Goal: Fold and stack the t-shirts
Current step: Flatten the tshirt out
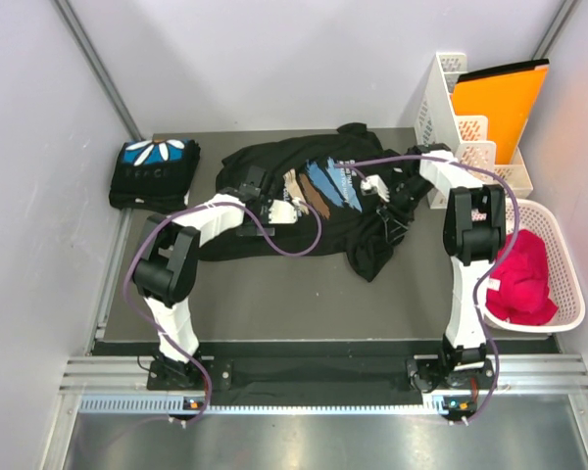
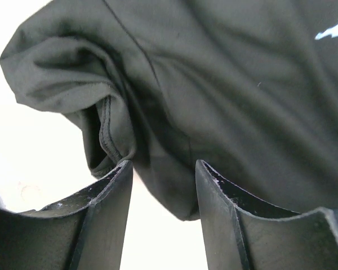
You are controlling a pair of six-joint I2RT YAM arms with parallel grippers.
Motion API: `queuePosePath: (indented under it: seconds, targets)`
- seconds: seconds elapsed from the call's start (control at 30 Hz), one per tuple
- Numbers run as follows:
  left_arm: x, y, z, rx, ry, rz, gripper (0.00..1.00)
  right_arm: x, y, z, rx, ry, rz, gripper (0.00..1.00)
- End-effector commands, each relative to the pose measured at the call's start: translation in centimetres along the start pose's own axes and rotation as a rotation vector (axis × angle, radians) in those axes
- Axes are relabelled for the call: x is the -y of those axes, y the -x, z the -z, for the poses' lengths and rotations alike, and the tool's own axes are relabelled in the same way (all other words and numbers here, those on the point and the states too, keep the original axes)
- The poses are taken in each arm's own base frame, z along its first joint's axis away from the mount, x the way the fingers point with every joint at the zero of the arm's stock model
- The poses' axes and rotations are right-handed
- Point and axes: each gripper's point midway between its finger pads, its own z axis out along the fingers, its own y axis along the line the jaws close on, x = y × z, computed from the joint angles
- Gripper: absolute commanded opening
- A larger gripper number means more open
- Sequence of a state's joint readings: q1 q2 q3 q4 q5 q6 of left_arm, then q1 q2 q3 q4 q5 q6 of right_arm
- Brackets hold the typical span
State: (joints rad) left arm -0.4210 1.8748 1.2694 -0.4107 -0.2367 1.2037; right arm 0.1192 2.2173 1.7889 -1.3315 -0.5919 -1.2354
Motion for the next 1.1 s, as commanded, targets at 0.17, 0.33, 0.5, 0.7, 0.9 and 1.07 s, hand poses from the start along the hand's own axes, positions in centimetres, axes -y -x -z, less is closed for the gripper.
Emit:
queuePosePath:
  seconds: [0.17, 0.33, 0.5, 0.7, 0.9, 1.07]
  targets:
    - [-1.4, 0.6, 0.0, -0.006, 0.048, -0.006, 0.93, -2.7, 0.9, 2.0, -0.053, 0.035, 0.071, 0.51]
    - [-1.3, 0.7, -0.4, -0.014, 0.049, -0.014, 0.93, -3.3, 0.5, 1.8, -0.066, 0.047, 0.073, 0.52]
    - [-0.8, 0.5, -0.7, -0.032, 0.043, -0.023, 0.93, -4.7, 1.6, 2.4, -0.022, 0.042, 0.091, 0.51]
    - [-0.6, 0.6, -0.8, -0.029, 0.045, -0.022, 0.93, -5.6, 2.7, 2.8, 0.022, 0.036, 0.081, 0.51]
    - [-0.2, 0.8, -1.1, -0.028, 0.037, -0.02, 0.93, -5.3, 3.7, 3.2, 0.061, 0.028, 0.057, 0.5]
    - [0.0, 1.0, -1.2, -0.028, 0.038, -0.015, 0.92, -5.1, 3.1, 1.2, 0.054, 0.091, 0.022, 0.49]
